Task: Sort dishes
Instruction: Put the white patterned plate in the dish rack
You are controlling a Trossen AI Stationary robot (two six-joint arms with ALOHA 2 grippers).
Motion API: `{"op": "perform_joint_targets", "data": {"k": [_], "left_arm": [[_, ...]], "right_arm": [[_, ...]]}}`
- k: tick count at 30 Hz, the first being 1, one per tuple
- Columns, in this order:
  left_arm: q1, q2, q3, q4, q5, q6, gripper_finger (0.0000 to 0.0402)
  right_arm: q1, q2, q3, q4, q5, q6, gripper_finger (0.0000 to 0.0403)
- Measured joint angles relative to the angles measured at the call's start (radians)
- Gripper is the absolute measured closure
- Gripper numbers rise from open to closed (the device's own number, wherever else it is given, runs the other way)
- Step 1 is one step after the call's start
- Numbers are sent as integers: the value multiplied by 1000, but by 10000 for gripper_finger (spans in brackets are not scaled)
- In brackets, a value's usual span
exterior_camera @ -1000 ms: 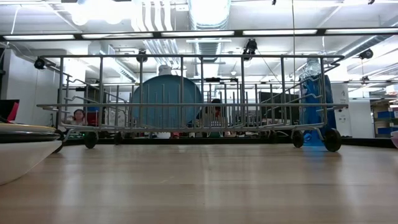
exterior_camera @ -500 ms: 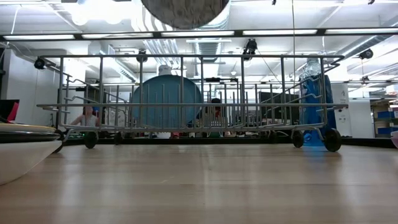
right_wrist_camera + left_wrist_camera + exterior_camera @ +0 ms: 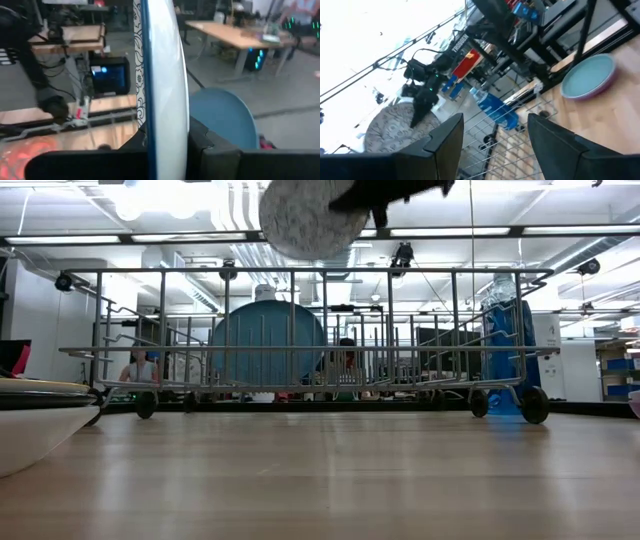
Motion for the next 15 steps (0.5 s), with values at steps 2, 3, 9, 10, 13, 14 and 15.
{"op": "perform_joint_targets", "data": {"k": [2,3,9,10,13,14,15], "left_arm": [[23,-28,-19,0,0,13,198],[36,-46,-35,0,0,14,201],[96,-177,-184,-1,11,-27,216],[99,-203,-211,1,10,-40,218],[105,-279,-286,1,10,-101,224],[105,-304,-307,0,11,-125,226],[105,-328,-326,2,10,-149,228]], "right_arm": [[-14,44,22,14,1,6,379],[-15,65,33,11,-3,3,379],[-8,200,143,6,-70,-18,379],[-8,225,167,5,-83,-19,379],[-7,299,241,-16,-131,-49,379],[-6,325,271,-36,-136,-57,379],[-5,352,307,-65,-138,-69,379]]}}
